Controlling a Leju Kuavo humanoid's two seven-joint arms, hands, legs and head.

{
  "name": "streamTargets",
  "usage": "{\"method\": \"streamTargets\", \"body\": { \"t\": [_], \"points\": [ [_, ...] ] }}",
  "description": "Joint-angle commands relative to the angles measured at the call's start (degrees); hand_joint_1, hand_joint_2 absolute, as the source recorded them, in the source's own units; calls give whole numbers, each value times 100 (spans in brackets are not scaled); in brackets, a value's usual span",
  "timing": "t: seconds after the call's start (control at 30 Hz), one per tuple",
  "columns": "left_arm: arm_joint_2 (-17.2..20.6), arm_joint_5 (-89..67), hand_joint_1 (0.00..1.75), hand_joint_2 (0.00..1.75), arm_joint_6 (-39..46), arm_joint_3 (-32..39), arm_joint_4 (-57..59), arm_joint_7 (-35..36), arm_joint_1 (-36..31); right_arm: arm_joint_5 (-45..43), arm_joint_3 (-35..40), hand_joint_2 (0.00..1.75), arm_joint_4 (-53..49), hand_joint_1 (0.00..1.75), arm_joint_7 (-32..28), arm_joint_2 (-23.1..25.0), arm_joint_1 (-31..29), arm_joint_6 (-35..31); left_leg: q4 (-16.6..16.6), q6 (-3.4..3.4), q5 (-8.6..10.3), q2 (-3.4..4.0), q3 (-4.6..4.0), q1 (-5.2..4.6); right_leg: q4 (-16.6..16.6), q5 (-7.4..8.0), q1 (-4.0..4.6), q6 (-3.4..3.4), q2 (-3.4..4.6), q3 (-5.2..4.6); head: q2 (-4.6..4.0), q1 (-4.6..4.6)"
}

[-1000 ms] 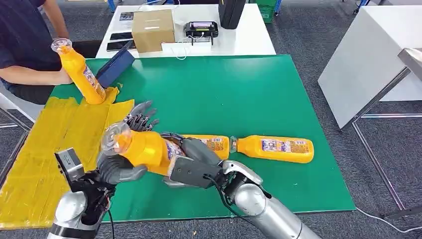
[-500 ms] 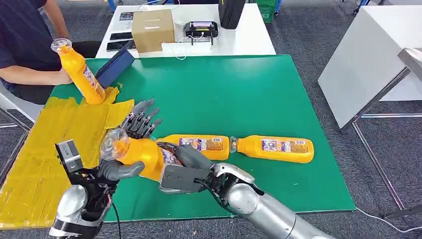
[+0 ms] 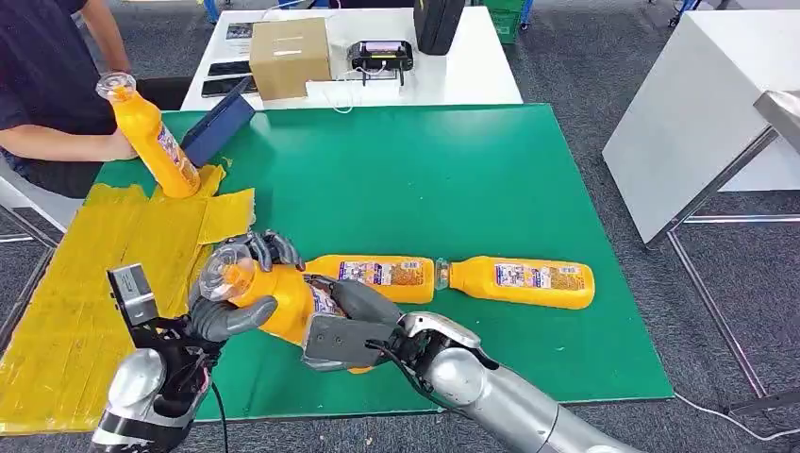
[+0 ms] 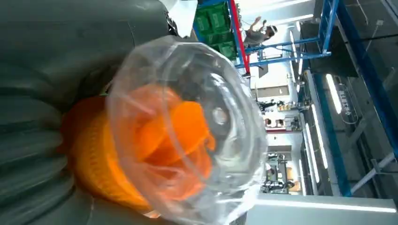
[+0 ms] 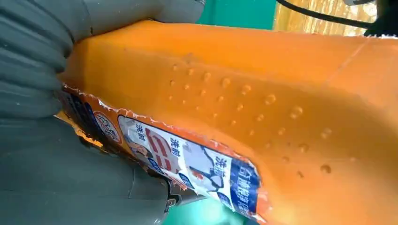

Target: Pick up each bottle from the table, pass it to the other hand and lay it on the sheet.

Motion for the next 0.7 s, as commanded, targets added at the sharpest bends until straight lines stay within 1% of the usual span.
{"method": "streamTargets", "body": {
  "t": [0.03,0.2,0.23,0.27,0.37,0.4,0.5,0.53,0.57,0.63,0.67,0.7],
  "points": [
    [66,-11,175,175,-60,-176,446,-28,-389,27,477,175,304,175,-47,-83,-208,88,1,-5,-4,-18,15,7,-3,-6,4,-8,12,21,0,0],
    [84,-20,175,175,-87,-163,421,-54,-355,89,407,175,269,175,-71,-109,-141,5,-1,-4,-3,-17,15,5,-4,-5,2,-7,11,20,0,0],
    [92,-54,175,175,-74,-141,396,-74,-331,279,368,175,209,175,-58,-142,-113,-142,-3,-3,0,-14,9,4,-4,-3,2,-5,6,12,0,0],
    [99,-147,175,175,-25,-117,355,-115,-291,480,293,175,134,152,-74,-154,-55,-283,-2,-2,0,-11,7,3,-3,-2,1,-4,5,10,0,0],
    [112,-144,175,175,-32,-102,337,-111,-265,489,256,175,92,152,-74,-170,-32,-286,-2,-5,-6,-21,22,6,-5,-8,3,-9,13,28,0,0],
    [112,-144,175,175,-32,-102,337,-111,-265,489,256,175,92,152,-74,-170,-32,-286,-2,-3,-2,-14,10,4,-4,-3,2,-5,7,13,0,0],
    [112,-144,175,175,-32,-102,337,-111,-265,489,256,175,92,152,-74,-170,-32,-286,-1,-5,-7,-20,22,8,-5,-8,4,-8,15,28,0,0],
    [114,-181,175,175,-9,-78,313,-124,-245,620,173,175,23,0,-59,-175,30,-392,3,-6,-10,-20,24,9,-3,-11,4,-10,20,31,0,0],
    [126,-388,175,175,128,-30,263,-191,-219,806,0,0,-81,0,-40,-189,153,-565,4,-7,-11,-23,28,9,-1,-13,4,-12,23,35,0,0],
    [191,-1223,175,175,573,98,74,-449,-177,1041,-405,0,-394,0,-23,-269,428,-679,1,-7,-10,-27,29,11,-5,-12,6,-11,18,38,0,0],
    [208,-1392,175,175,647,184,18,-464,-163,1110,-589,0,-557,0,-26,-314,566,-709,1,-4,-5,-23,12,7,-4,-8,4,-7,5,19,0,0],
    [240,-1571,175,175,725,281,-31,-461,-158,1225,-755,0,-713,0,-20,-362,699,-740,3,-5,-7,-26,15,8,-3,-11,5,-7,6,24,0,0]
  ]
}}
